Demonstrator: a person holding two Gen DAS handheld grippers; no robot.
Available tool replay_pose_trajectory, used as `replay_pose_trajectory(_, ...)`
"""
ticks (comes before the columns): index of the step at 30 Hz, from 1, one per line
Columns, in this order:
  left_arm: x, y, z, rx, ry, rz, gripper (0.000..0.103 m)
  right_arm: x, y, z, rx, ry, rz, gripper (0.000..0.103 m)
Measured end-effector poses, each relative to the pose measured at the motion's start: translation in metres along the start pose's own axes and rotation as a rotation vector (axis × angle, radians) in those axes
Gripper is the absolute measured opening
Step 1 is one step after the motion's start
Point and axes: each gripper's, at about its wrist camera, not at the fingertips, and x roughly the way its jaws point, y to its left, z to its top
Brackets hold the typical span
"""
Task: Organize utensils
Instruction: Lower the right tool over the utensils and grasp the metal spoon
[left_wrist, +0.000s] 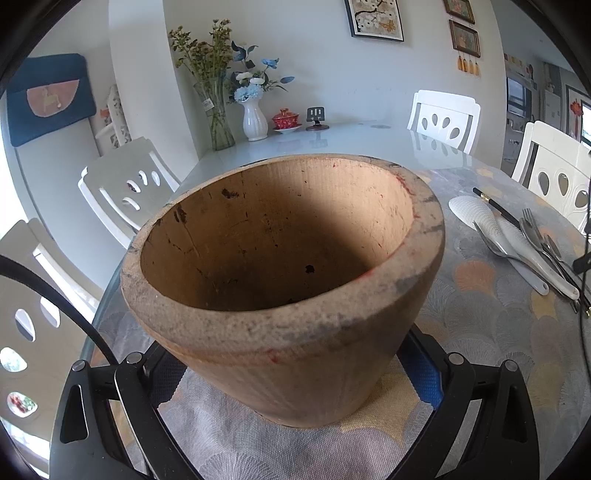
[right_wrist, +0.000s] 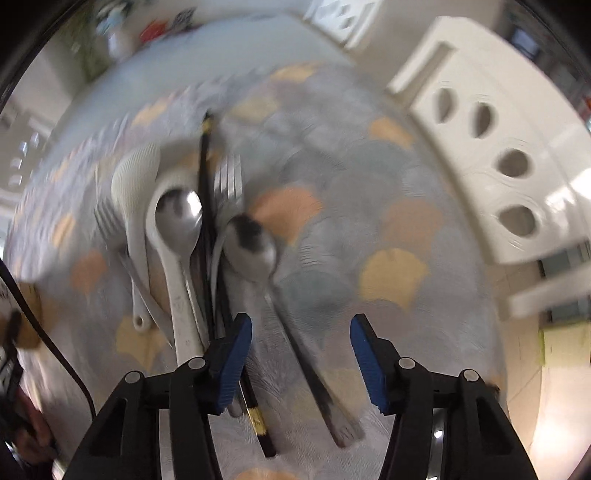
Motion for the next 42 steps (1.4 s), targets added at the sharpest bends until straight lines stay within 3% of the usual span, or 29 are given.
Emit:
replay_pose_trajectory(4,0.001,-0.001,0.0,0.003,0.003,0.005,0.1,0.015,0.009,0.006,-0.091,0.017,0.0,0.054)
replay_pose_trajectory(11,0.001,-0.001,-0.001,0.008,0.003,0.013,0.1,0.022,0.008,0.026,-0.098,0.002,0.038,0.051)
replay_pose_trajectory(16,0.001,-0.002,-0.001,0.01,0.004,0.016,0.1,0.019,0.021,0.033,-0.148,-0.009,0.03,0.032)
replay_pose_trajectory(19,0.001,-0.002,-0.001,0.01,0.004,0.016,0.1,0.019,0.03,0.039,-0.174,-0.018,0.008,0.031)
replay_pose_trajectory(24,0.001,-0.001,-0.001,0.01,0.004,0.016,0.1,0.014,0.022,0.043,-0.136,-0.045,0.06,0.03)
replay_pose_trajectory(42,0.001,-0.002,-0.001,0.012,0.003,0.02,0.1,-0.101,0.006,-0.001,-0.061,-0.303,0.138,0.03)
